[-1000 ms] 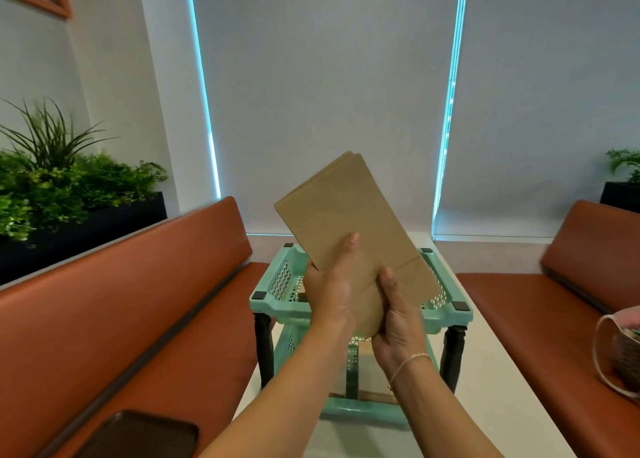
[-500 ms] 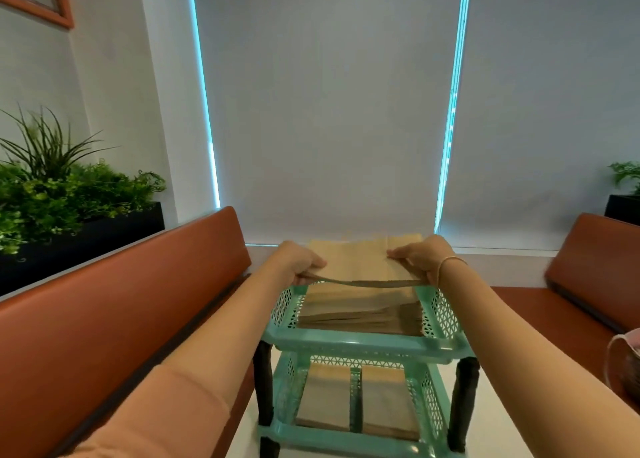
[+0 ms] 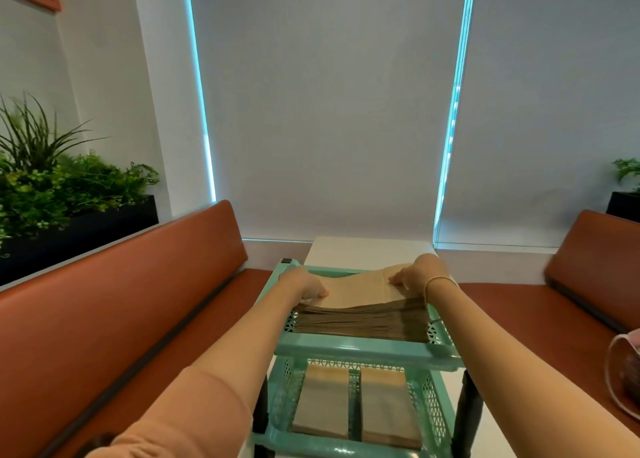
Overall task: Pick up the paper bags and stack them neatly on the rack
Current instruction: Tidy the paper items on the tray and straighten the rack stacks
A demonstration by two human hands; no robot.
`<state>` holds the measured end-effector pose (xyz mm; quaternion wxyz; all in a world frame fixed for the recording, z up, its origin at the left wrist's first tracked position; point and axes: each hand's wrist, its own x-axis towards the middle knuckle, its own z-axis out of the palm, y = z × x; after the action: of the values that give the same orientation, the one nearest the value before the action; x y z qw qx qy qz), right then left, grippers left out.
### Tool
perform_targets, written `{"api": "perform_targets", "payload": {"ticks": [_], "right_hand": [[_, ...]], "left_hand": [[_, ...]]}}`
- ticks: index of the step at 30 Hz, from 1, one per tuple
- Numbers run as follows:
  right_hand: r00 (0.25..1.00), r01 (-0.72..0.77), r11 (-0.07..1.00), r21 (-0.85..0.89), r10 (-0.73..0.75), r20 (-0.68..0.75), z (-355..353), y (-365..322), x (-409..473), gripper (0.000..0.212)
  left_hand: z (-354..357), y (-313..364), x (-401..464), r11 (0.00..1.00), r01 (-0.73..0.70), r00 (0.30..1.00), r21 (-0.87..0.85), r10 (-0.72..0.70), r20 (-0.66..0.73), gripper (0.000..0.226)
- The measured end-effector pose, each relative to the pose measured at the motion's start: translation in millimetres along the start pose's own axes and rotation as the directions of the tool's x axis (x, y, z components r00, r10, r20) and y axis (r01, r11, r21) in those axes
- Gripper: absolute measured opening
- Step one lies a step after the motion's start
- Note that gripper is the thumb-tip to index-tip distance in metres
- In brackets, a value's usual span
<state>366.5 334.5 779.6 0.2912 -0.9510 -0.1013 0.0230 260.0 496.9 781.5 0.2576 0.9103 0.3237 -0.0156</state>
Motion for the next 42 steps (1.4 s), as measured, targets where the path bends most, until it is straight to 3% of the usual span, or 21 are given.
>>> {"api": "perform_targets", "payload": {"ticks": [3, 7, 12, 20, 29, 35, 42], "right_hand": [[0.998, -0.017, 1.000, -0.006, 0.017, 0.061, 0.2, 0.3, -1.5, 0.035], [0.979, -0.089, 0.983, 0.159, 0.057, 0.194, 2.4, -2.0, -11.2, 0.045], [0.956, -0.113, 0.974, 0.198, 0.051, 0.290, 13.2, 2.8, -7.7, 0.043], [0.945, -0.214, 0.945, 0.248, 0.135, 0.298, 21.6, 13.8, -1.4, 0.050], [0.946, -0.224, 0.938, 0.266, 0.144, 0.289, 20.9, 17.7, -3.6, 0.050], [0.946, -0.214, 0.940, 0.266, 0.131, 0.297, 19.9, 18.5, -3.2, 0.055], [0.951, -0.192, 0.946, 0.260, 0.114, 0.287, 20.2, 20.0, -3.1, 0.056]], "left_hand": [[4.3, 0.7, 5.9, 0.998, -0.029, 0.997, 0.054, 0.025, 0.066, 0.061], [11.3, 1.9, 14.9, 0.999, -0.018, 0.994, -0.031, 0.021, 0.105, 0.056], [12.0, 1.2, 20.9, 0.988, 0.047, 0.981, -0.146, -0.018, 0.195, 0.058], [8.7, 3.1, 27.2, 0.966, 0.130, 0.973, -0.223, -0.081, 0.216, 0.068], [9.5, -1.0, 36.4, 0.890, 0.247, 0.944, -0.384, -0.132, 0.302, 0.070], [5.7, 4.9, 34.5, 0.866, 0.211, 0.954, -0.453, -0.081, 0.289, 0.069], [3.7, 5.5, 38.4, 0.899, 0.205, 0.950, -0.388, -0.086, 0.301, 0.076]]}}
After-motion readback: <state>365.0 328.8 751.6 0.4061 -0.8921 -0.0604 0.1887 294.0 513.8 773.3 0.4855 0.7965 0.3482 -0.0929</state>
